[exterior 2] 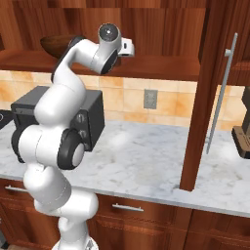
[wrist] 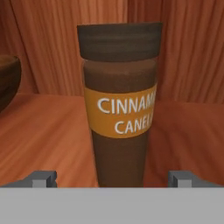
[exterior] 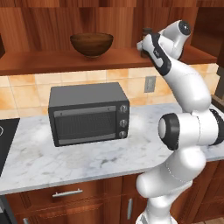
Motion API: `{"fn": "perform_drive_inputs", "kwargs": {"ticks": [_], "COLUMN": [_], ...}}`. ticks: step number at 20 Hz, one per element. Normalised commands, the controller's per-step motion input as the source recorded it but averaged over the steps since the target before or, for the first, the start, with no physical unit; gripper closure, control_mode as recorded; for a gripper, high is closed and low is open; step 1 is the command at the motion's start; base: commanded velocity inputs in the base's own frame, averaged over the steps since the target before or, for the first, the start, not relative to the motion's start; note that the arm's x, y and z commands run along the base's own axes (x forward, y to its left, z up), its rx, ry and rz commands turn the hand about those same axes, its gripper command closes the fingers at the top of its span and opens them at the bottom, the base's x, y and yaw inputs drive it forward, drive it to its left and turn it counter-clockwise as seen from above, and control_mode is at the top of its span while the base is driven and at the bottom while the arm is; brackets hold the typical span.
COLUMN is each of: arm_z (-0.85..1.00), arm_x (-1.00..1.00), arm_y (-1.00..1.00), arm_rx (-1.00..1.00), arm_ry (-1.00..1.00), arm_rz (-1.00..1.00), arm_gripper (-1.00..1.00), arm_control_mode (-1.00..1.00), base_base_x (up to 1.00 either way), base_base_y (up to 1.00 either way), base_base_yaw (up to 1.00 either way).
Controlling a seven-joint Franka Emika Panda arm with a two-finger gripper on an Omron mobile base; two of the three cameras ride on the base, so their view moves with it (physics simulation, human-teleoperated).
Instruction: Take the cinnamon bottle from the cabinet and place it on the dining table, next to the plate with the cupcake. Then take the chocolate from the dining counter and place it on the cupcake plate.
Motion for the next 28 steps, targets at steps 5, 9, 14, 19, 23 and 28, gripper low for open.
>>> {"fn": "perform_drive_inputs", "kwargs": {"ticks": [5,9,14,19,23,28], "arm_z": [-0.02,-0.01,-0.01,-0.04,-0.08,-0.09], "arm_x": [0.19,0.20,0.17,0.12,0.12,0.03], "arm_y": [0.00,0.00,0.00,0.00,0.00,-0.01], "arm_rx": [0.00,0.00,0.00,0.00,0.00,0.00], "arm_ry": [0.00,0.00,0.00,0.00,0.00,0.00], "arm_rz": [0.00,0.00,0.00,0.01,0.01,0.03], "arm_gripper": [-1.00,-1.00,-1.00,-1.00,-1.00,1.00], "arm_control_mode": [-1.00,-1.00,-1.00,-1.00,-1.00,-1.00], "base_base_x": [0.00,0.00,0.00,0.00,0.00,0.00], "base_base_y": [0.00,0.00,0.00,0.00,0.00,0.00], "base_base_yaw": [0.00,0.00,0.00,0.00,0.00,0.00]}}
